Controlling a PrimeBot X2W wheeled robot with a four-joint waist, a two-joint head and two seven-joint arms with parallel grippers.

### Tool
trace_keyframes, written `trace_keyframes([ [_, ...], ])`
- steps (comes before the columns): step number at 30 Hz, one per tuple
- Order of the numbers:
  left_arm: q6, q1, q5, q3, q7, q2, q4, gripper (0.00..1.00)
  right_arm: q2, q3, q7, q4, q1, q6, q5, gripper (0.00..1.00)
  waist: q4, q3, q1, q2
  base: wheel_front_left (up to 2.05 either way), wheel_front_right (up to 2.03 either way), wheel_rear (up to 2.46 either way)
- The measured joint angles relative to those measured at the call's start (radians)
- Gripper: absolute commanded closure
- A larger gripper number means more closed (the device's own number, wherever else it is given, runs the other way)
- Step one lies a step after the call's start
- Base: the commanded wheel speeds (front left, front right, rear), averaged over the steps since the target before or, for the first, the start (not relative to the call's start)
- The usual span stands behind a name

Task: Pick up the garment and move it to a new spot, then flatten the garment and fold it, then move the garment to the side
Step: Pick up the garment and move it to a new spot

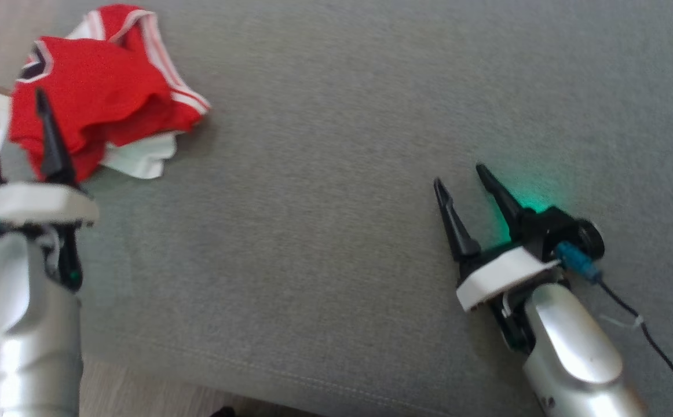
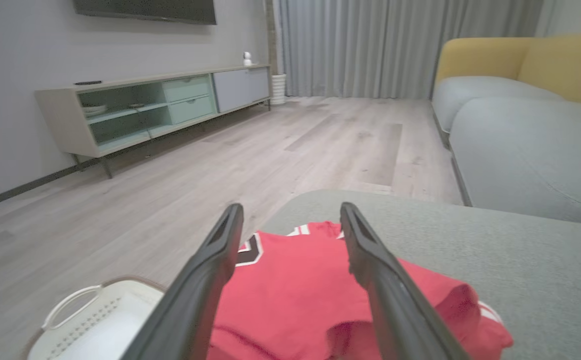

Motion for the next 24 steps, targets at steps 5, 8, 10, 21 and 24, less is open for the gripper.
trace_keyframes([
  [5,-0.008,-0.119,-0.052,-0.091,0.018,0.031,0.174,0.0,0.001,0.003,-0.003,-0.03,-0.041,0.0,0.0,0.0,-0.051,0.049,-0.0001,0.0,0.0,0.0,0.0],
  [8,-0.008,-0.156,-0.111,-0.138,0.062,0.045,0.276,0.0,0.001,0.007,-0.004,-0.04,-0.06,0.0,0.0,0.0,-0.081,0.072,-0.0002,0.0,0.0,0.0,0.0],
  [10,-0.008,-0.165,-0.14,-0.156,0.108,0.055,0.338,0.0,0.003,0.007,-0.004,-0.047,-0.07,0.0,0.0,0.0,-0.1,0.085,-0.0001,0.0,0.0,0.0,0.0],
  [21,-0.008,-0.202,-0.304,-0.234,0.209,0.084,0.441,1.0,0.004,-0.006,-0.012,-0.016,-0.091,0.0,0.007,0.0,-0.141,0.077,-0.0002,0.0,0.0,0.0,0.0],
  [24,-0.008,-0.202,-0.315,-0.29,0.165,0.103,0.404,1.0,0.001,-0.007,-0.012,0.002,-0.086,0.0,0.023,0.0,-0.144,0.053,-0.0002,0.0,0.0,0.0,0.0],
])
